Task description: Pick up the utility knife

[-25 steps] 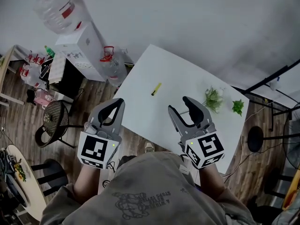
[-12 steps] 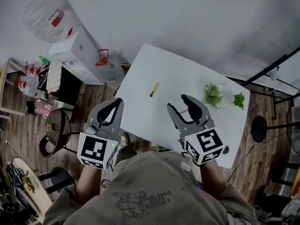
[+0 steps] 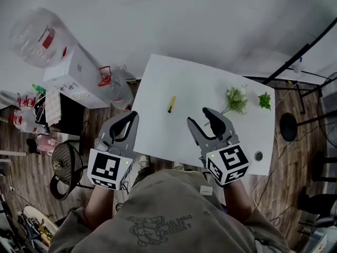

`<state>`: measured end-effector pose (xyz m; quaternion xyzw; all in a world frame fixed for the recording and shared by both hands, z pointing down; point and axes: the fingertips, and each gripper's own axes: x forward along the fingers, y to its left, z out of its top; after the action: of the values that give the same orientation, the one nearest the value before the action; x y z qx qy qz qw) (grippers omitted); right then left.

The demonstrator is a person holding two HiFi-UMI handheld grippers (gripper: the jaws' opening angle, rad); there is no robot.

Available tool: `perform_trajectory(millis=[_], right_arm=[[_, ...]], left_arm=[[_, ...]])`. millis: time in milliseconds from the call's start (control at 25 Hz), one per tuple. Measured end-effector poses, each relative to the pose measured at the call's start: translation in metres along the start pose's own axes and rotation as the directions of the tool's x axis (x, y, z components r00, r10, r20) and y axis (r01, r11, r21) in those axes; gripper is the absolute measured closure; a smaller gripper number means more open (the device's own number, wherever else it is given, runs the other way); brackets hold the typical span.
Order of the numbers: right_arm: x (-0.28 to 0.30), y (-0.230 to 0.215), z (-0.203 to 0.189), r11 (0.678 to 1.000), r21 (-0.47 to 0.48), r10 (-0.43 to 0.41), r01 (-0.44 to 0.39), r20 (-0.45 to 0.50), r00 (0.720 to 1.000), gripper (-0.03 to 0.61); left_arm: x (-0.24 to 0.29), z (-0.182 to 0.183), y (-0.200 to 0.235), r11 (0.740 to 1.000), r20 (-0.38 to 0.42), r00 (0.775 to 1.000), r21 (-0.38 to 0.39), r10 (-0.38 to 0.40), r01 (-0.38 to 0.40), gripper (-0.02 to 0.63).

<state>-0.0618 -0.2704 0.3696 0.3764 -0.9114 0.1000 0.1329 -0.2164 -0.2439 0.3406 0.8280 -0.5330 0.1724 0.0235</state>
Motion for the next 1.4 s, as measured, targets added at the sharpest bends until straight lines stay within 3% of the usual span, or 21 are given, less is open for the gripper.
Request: perform_trajectory(millis=[640,1040,1400], right_arm=[[0.03,0.011,-0.004,0.978,0.048,-0.202,0.205,-0.054,0.978,0.354],[0.049,0.006,-0.019,0.967,0.115,-0.218,0.228,-0.095,0.971,0.357],[0.104,-0.011,-0.058,0.946,0.216,-0.195,0.24,-0.21,0.958,0.368]], left_arm=[[0.035,-0.013,0.042,0.976,-0.001,0.976,0.035,-0.216,0.216,0.614],[0.05,-0.023,0.054,0.968,-0.018,0.968,0.03,-0.25,0.25,0.614],[0.075,-0.066,0.072,0.969,-0.125,0.963,0.029,-0.24,0.245,0.614]])
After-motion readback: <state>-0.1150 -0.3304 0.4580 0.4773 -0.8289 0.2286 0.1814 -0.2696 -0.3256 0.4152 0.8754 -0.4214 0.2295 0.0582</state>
